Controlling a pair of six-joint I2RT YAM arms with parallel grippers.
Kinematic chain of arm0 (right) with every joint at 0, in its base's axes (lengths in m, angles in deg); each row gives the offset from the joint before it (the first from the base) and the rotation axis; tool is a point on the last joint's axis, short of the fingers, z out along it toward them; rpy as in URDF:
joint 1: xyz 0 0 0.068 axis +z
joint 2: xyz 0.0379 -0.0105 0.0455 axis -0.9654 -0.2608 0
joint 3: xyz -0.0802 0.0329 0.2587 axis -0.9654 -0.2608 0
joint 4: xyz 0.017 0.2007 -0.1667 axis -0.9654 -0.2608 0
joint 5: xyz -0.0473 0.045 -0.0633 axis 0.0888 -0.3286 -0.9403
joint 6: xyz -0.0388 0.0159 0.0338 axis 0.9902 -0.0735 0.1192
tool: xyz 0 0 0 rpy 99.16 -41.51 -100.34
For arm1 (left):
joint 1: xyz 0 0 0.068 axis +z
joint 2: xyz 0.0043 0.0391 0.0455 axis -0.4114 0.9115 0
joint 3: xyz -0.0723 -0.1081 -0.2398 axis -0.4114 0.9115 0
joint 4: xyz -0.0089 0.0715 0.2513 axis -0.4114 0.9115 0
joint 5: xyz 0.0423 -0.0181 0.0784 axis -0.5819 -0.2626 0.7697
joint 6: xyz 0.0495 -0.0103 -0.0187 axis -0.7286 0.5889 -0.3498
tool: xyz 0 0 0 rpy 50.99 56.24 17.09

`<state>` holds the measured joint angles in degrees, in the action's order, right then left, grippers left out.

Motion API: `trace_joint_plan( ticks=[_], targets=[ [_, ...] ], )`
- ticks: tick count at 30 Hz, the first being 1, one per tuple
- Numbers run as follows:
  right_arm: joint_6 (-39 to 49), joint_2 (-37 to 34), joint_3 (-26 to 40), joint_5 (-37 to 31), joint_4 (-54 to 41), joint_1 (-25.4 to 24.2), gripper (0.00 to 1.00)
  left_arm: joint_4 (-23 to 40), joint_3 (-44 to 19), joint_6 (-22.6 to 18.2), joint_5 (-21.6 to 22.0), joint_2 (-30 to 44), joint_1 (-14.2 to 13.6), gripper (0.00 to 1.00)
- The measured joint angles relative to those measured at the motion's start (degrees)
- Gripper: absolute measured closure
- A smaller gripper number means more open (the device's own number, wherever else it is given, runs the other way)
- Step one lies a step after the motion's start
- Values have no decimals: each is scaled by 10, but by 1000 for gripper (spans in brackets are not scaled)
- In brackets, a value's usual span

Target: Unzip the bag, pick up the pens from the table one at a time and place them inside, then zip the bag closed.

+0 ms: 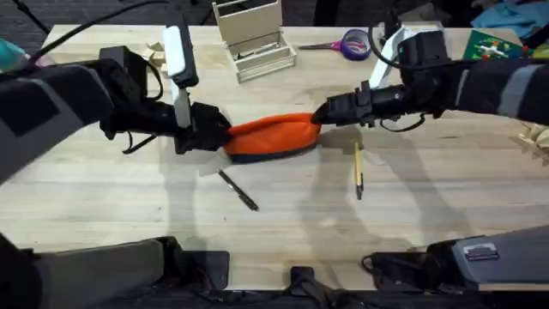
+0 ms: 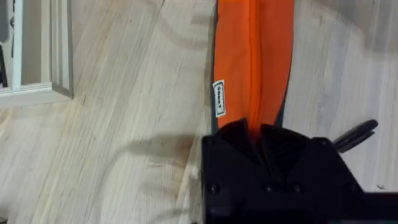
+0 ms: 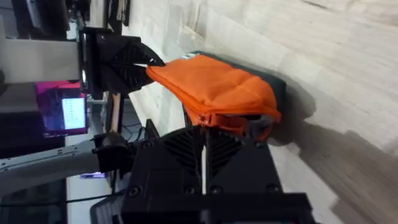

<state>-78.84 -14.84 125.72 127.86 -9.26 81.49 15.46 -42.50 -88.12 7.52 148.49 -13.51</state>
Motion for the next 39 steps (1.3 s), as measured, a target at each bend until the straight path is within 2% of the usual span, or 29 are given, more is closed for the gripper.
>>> trace_joint_plan(
  ticks=[6,11,20,23,39],
  targets=[
    [-5,54,0,-22,-2,3,967,2,0,0,-5,0,-1,958],
    [-10,102,2,-53,1,27,967,2,0,0,-3,0,0,958],
    [-15,123,27,-133,21,154,972,2,0,0,0,0,1,958],
    [-18,123,27,-147,32,177,972,2,0,0,0,0,1,958],
    [-30,123,35,-166,33,182,971,2,0,0,0,0,1,958]
  ],
)
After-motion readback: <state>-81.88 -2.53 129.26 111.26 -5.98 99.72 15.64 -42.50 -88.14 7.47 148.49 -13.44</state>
